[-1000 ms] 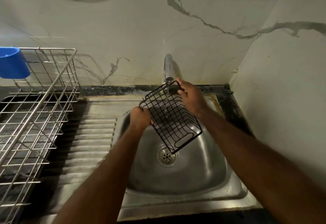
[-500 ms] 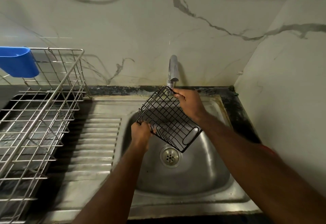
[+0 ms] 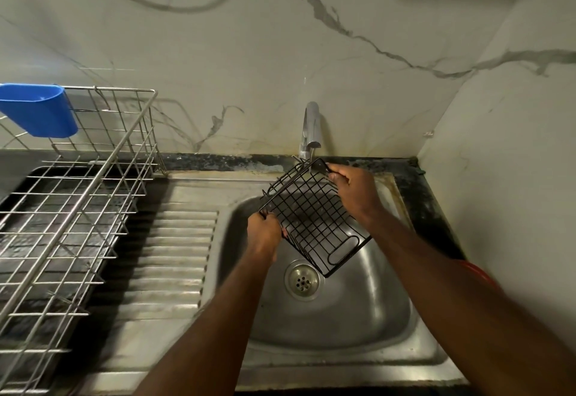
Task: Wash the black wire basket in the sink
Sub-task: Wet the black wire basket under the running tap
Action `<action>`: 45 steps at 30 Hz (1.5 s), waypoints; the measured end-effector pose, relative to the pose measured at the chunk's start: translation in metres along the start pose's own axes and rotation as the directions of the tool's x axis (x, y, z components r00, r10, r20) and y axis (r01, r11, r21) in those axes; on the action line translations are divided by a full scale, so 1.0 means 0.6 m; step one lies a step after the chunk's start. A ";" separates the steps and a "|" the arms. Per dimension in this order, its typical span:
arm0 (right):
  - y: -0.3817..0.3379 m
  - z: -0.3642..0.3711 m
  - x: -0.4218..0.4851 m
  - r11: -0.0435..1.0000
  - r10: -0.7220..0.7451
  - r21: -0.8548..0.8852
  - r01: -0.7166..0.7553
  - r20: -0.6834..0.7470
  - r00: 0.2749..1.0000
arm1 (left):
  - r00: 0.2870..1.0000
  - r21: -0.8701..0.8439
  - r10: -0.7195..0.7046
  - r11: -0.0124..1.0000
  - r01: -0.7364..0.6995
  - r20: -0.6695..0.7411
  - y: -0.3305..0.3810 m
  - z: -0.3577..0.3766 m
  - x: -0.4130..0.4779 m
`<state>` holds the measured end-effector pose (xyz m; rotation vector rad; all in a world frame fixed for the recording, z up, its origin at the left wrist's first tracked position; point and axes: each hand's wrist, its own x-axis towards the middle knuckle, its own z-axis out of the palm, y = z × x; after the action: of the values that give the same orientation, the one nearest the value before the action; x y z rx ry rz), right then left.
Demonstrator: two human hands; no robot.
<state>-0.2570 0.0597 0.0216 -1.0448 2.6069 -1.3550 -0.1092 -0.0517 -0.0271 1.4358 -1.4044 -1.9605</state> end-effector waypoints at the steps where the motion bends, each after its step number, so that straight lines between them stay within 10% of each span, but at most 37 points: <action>1: 0.000 0.001 0.001 1.000 -0.004 0.002 0.004 -0.007 1.000 | 1.000 0.004 -0.001 1.000 0.002 -0.002 0.001 0.000 0.001; 25: 0.031 0.000 -0.001 0.995 0.060 -0.091 -0.046 0.161 0.985 | 0.994 -0.249 -0.107 0.963 0.101 -0.012 -0.036 -0.029 -0.008; 45: 0.045 0.007 0.012 0.950 0.305 0.075 -0.304 0.002 0.952 | 0.983 -0.745 -0.183 0.655 0.128 0.008 -0.050 -0.046 -0.022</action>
<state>-0.2758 0.0634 0.0012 -0.5938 2.5644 -1.3690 -0.0718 -0.0428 -0.0456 1.2027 -0.3156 -2.1715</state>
